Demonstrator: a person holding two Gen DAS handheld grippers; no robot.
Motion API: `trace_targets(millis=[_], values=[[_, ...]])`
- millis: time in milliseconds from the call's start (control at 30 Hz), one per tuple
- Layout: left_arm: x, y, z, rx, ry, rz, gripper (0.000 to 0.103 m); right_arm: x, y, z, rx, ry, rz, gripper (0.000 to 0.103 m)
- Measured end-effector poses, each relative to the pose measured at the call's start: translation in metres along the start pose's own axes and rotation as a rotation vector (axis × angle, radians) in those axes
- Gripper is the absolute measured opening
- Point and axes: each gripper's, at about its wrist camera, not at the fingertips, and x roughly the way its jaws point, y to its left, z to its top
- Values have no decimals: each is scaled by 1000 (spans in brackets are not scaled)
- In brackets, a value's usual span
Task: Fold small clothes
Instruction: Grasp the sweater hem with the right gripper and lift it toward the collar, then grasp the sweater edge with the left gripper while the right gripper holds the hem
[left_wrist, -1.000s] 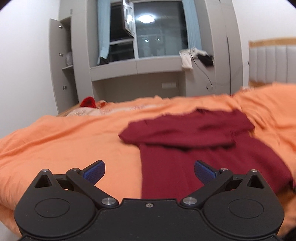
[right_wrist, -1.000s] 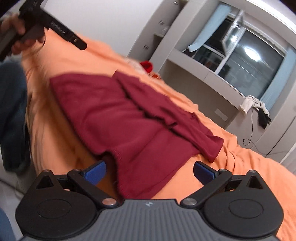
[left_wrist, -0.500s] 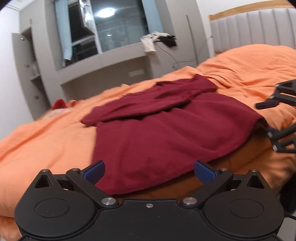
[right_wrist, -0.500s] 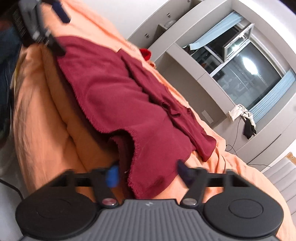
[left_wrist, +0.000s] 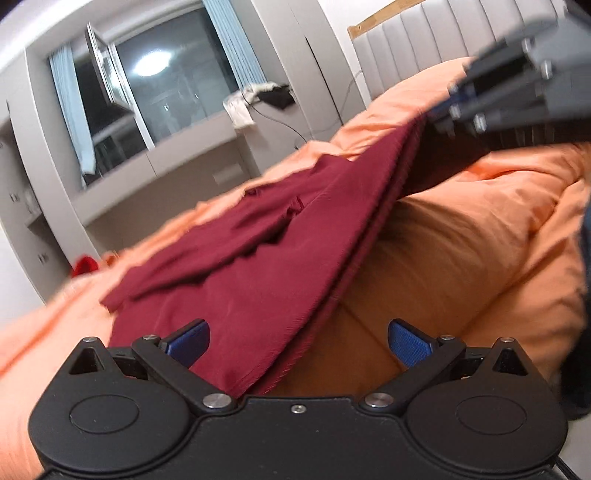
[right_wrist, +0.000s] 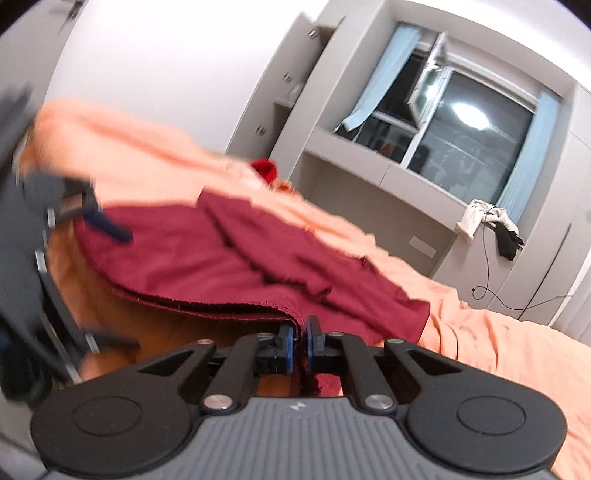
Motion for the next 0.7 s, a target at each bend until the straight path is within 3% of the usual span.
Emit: trace_targets(millis=[233, 400, 567, 700], values=[[27, 9, 8, -31, 72, 119, 91, -10, -11, 9, 47, -76, -26, 6], [19, 28, 6, 3, 96, 278, 64, -16, -18, 3, 82, -97, -46, 6], [11, 60, 6, -53, 133, 338, 39, -19, -23, -1, 116, -108, -61, 6], [0, 70, 9, -41, 127, 360, 35, -20, -22, -2, 128, -102, -64, 6]])
